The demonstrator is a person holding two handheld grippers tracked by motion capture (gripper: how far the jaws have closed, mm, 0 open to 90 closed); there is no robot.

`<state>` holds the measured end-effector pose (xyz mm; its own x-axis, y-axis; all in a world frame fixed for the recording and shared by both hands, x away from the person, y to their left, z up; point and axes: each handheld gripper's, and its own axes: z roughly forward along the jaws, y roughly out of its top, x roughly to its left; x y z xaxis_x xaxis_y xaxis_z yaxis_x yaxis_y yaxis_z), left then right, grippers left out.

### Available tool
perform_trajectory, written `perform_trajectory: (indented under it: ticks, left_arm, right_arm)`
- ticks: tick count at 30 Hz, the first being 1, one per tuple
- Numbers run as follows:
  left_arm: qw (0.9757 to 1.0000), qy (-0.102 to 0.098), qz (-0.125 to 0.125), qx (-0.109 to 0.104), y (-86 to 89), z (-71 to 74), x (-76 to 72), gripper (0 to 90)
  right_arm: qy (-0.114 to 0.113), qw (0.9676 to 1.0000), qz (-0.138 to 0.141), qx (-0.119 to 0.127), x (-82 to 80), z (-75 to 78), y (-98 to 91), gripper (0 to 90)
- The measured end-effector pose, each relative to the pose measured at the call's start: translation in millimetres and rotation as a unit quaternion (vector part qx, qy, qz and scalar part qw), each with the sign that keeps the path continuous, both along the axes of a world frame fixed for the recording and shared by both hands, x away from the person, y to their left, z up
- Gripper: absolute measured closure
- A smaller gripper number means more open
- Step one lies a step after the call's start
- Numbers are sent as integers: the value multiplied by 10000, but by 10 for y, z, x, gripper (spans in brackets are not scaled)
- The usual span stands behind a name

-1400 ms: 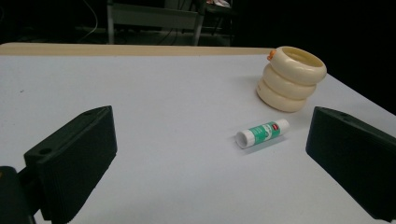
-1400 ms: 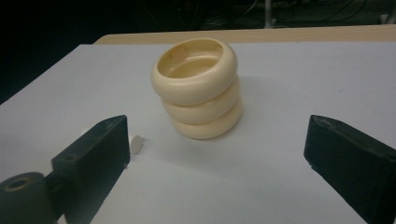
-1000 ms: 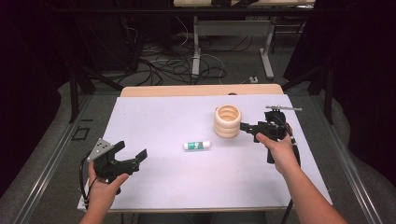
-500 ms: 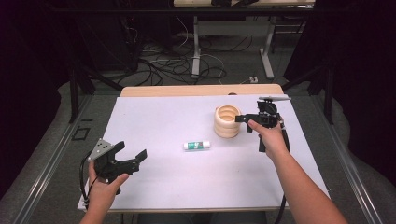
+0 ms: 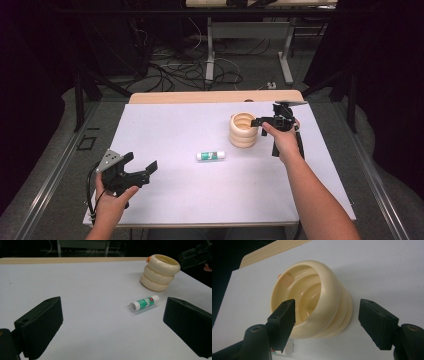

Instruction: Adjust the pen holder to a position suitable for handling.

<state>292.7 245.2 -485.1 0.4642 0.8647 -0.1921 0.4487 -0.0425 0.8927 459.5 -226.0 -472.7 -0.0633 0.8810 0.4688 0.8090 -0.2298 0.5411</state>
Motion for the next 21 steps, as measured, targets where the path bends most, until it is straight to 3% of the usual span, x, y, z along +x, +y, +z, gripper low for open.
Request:
perform_trajectory:
  ticks: [5, 16, 21]
  left_arm:
    - [10000, 3, 22, -13, -2, -5, 2, 27]
    - [10000, 44, 55, -26, 8, -21, 9, 27]
    - [10000, 47, 69, -33, 7, -26, 14, 27]
  right_arm:
    - [256, 9989, -68, 398, 63, -55, -27, 344]
    - [761, 9939, -163, 787, 156, -152, -7, 438]
    - [873, 9912, -224, 968, 177, -186, 0, 458]
